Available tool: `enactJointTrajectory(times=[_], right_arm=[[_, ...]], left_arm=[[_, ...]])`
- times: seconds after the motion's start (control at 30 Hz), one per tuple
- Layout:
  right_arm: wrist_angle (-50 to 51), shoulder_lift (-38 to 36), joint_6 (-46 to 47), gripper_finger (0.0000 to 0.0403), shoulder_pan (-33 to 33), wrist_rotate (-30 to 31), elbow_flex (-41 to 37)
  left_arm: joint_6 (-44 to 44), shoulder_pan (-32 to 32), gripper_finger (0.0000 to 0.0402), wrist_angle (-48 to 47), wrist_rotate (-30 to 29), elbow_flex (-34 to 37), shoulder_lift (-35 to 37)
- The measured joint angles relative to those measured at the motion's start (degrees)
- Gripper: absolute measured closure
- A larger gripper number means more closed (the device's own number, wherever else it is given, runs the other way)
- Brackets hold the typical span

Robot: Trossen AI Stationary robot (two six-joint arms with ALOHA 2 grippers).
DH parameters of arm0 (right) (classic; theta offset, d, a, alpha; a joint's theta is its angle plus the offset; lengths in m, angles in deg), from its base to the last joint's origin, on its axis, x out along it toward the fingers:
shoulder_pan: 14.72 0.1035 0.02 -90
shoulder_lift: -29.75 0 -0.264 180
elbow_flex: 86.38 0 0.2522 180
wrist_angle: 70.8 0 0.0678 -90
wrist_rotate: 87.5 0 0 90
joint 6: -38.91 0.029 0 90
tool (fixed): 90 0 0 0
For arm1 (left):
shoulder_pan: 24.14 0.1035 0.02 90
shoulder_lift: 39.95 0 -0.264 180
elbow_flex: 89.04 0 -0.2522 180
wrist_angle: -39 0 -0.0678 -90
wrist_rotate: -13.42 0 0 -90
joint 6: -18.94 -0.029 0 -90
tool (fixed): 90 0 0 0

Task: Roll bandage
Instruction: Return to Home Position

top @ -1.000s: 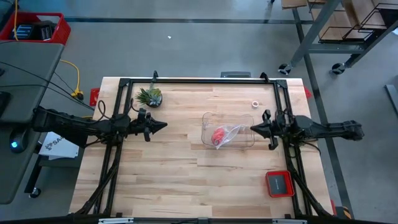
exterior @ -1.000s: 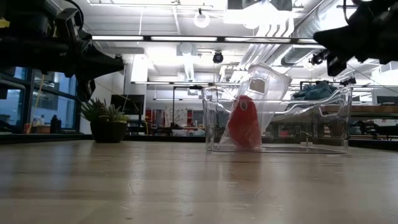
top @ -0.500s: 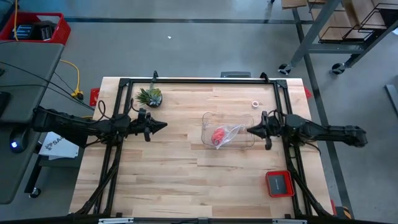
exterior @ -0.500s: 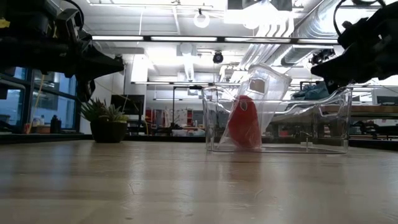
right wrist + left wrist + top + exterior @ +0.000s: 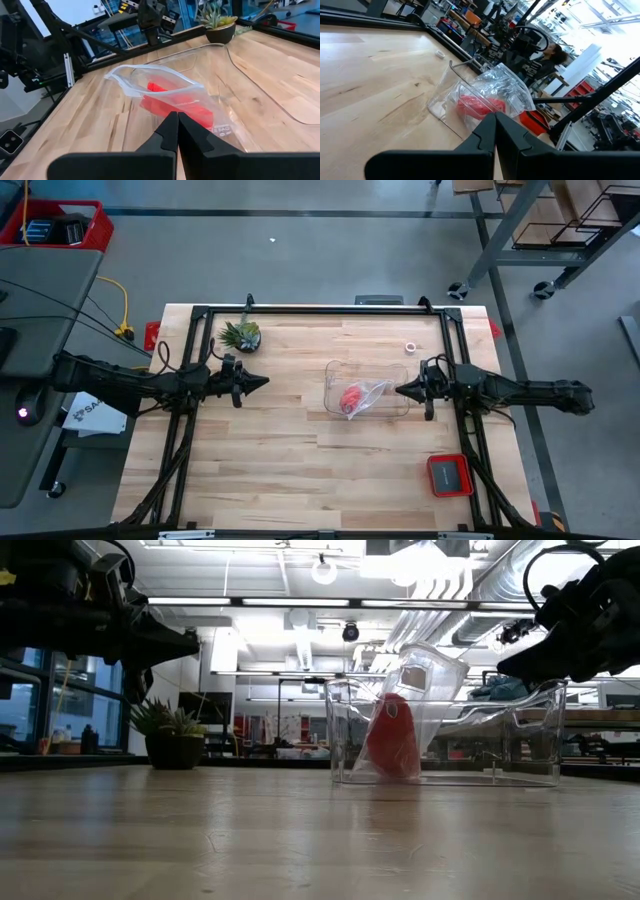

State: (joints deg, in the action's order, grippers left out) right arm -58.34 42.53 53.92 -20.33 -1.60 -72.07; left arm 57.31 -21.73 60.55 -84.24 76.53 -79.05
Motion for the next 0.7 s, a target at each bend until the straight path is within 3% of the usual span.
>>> enactJointTrajectory(times=[0.6,0.7], right_arm=[[-0.02,0.00,-0.03,0.0403,0.00,0.00,-0.02],[-0.03,0.00,-0.03,0.0403,0.00,0.00,-0.02]], left_arm=[[0.00,0.00,0.0401,-0.14,0.01,0.00,0.07],[0.00,-0.47,0.0401,-3.06,-0.11,0.00,3.87]])
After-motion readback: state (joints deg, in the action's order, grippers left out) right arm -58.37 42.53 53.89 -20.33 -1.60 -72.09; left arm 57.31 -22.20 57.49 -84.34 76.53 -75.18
